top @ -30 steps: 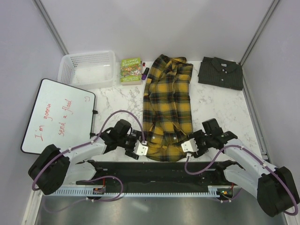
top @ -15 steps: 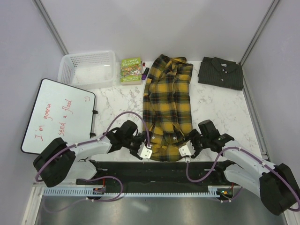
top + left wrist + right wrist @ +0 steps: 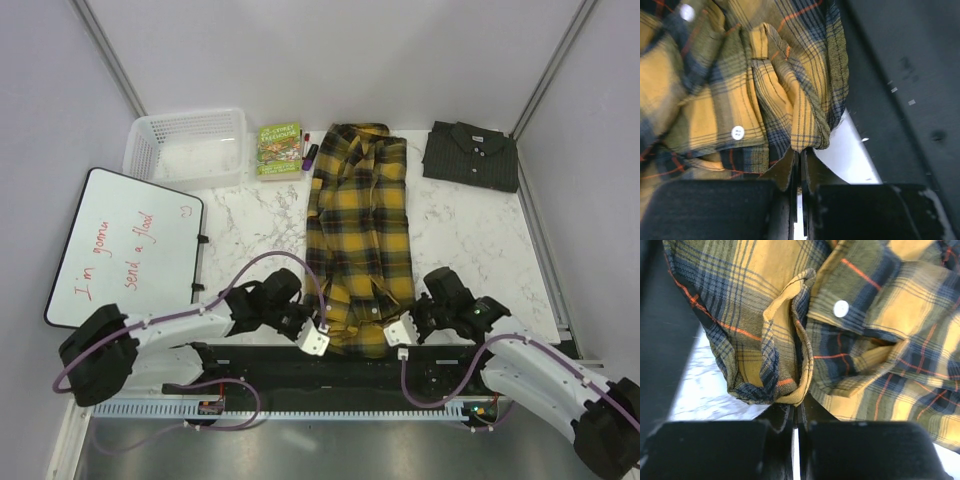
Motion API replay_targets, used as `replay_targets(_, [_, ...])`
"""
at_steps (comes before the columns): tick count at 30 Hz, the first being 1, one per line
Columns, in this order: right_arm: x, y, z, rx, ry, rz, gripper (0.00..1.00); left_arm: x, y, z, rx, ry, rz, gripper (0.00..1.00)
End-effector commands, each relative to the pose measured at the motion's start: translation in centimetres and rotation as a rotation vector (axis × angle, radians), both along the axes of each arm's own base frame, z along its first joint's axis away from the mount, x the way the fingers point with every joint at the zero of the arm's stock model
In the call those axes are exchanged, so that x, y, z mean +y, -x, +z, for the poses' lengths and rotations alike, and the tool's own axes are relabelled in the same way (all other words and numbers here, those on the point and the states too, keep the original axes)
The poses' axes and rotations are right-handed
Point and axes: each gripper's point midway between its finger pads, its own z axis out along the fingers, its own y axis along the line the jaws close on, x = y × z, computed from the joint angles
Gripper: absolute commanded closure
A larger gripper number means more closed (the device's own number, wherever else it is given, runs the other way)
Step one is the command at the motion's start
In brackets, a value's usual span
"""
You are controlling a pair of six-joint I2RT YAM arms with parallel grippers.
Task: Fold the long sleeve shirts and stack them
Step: Fold the shirt
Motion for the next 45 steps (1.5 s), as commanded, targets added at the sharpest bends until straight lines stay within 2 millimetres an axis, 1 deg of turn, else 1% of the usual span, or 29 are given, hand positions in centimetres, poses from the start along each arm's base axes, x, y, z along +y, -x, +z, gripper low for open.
replay_targets(1, [-0.8, 3.2, 1.9, 0.107, -0.011, -0.031, 1.00, 0.6, 3.7, 2.7, 0.114, 0.028, 0.017, 0.98])
replay_targets(3, [-1.0, 3.8, 3.4, 0.083, -0.043, -0.035, 1.00, 0.8, 4.3, 3.9, 0.111, 0.050, 0.027, 0.98])
replay_targets(5, [-1.7, 5.1, 3.8, 0.116, -0.039, -0.042, 1.00, 1.4, 4.4, 4.2, 0.120, 0.040, 0.058, 0.98])
replay_targets(6, [-1.9, 5.4, 4.6, 0.098, -0.052, -0.039, 1.00, 1.3, 4.5, 5.3, 0.120, 0.066, 0.064, 0.98])
replay_targets(8, [-1.8, 4.9, 5.3, 0.058, -0.078, -0.050, 1.00, 1.6, 5.2, 5.7, 0.148, 0.072, 0.064, 0.98])
replay_targets(11, [-1.8, 5.4, 4.8, 0.106, -0.052, -0.038, 1.00, 1.8, 5.5, 5.8, 0.138, 0.072, 0.058, 0.98])
replay_targets(14, [-1.7, 5.2, 5.4, 0.129, -0.058, -0.072, 1.00, 1.7, 5.2, 6.0, 0.136, 0.070, 0.073, 0.98])
replay_targets(17, [-1.3, 3.8, 6.7, 0.090, -0.088, -0.121, 1.00, 1.2, 4.1, 7.0, 0.116, 0.096, 0.123, 0.98])
replay_targets(19, [-1.2, 1.6, 7.8, 0.044, -0.102, -0.211, 1.00, 0.7, 3.0, 7.9, 0.096, 0.120, 0.152, 0.98])
replay_targets(20, [-1.2, 1.1, 7.5, 0.056, -0.077, -0.223, 1.00, 0.4, 1.9, 9.0, 0.094, 0.146, 0.167, 0.98])
replay_targets(22, [-0.3, -0.5, 9.6, 0.039, -0.115, -0.252, 1.00, -0.2, 0.5, 10.3, 0.100, 0.184, 0.189, 0.98])
replay_targets(23, [0.2, -1.4, 10.6, 0.039, -0.118, -0.255, 1.00, -0.3, -1.8, 11.4, 0.097, 0.202, 0.235, 0.98])
replay_targets(25, [1.0, -3.2, 11.8, 0.009, -0.137, -0.260, 1.00, -0.7, -3.8, 12.3, 0.120, 0.217, 0.265, 0.98])
replay_targets(26, [1.1, -4.8, 12.1, 0.017, -0.135, -0.275, 1.00, -0.9, -6.4, 12.9, 0.123, 0.216, 0.311, 0.98])
replay_targets(28, [1.2, -6.9, 12.7, 0.016, -0.144, -0.277, 1.00, -1.2, -8.6, 13.7, 0.134, 0.231, 0.337, 0.98])
replay_targets(29, [0.9, -9.1, 13.2, 0.050, -0.160, -0.314, 1.00, -1.1, -11.0, 15.1, 0.107, 0.257, 0.367, 0.98])
replay_targets(31, [0.5, -11.5, 13.6, 0.066, -0.164, -0.344, 1.00, -0.9, -14.5, 14.4, 0.111, 0.251, 0.423, 0.98])
replay_targets(32, [0.2, -13.8, 13.5, 0.088, -0.160, -0.371, 1.00, -1.1, -16.3, 15.6, 0.088, 0.270, 0.437, 0.98])
replay_targets(33, [0.1, -14.9, 13.3, 0.095, -0.154, -0.378, 1.00, -1.3, -17.7, 13.8, 0.123, 0.237, 0.459, 0.98])
replay_targets(34, [-0.3, -16.1, 12.9, 0.103, -0.148, -0.393, 1.00, -0.8, -19.3, 13.6, 0.123, 0.236, 0.490, 0.98])
replay_targets(35, [0.1, -17.7, 12.0, 0.130, -0.135, -0.394, 1.00, -1.1, -21.1, 14.4, 0.091, 0.256, 0.503, 0.98])
replay_targets(36, [0.3, -18.5, 11.5, 0.140, -0.132, -0.395, 1.00, -1.1, -22.4, 12.2, 0.121, 0.222, 0.526, 0.98])
replay_targets(37, [0.4, -19.2, 10.8, 0.154, -0.123, -0.399, 1.00, -0.6, -23.7, 11.5, 0.121, 0.211, 0.557, 0.98])
replay_targets(38, [0.6, -20.1, 9.1, 0.194, -0.106, -0.415, 1.00, -0.7, -25.2, 11.5, 0.106, 0.206, 0.575, 0.98])
replay_targets(39, [0.5, -21.1, 8.6, 0.184, -0.104, -0.434, 1.00, -0.7, -26.1, 10.8, 0.108, 0.192, 0.591, 0.98])
replay_targets(40, [0.3, -21.7, 7.8, 0.194, -0.094, -0.444, 1.00, -0.5, -27.0, 8.5, 0.138, 0.159, 0.608, 0.98])
replay_targets(41, [0.2, -22.4, 6.4, 0.208, -0.081, -0.459, 1.00, -0.8, -28.0, 8.7, 0.131, 0.163, 0.622, 0.98])
replay_targets(43, [-0.6, -23.1, 5.3, 0.225, -0.073, -0.499, 1.00, -0.8, -29.3, 7.0, 0.142, 0.138, 0.645, 0.98])
replay_targets(45, [-1.0, -23.8, 4.0, 0.237, -0.073, -0.530, 1.00, -1.0, -30.0, 6.5, 0.141, 0.139, 0.657, 0.98])
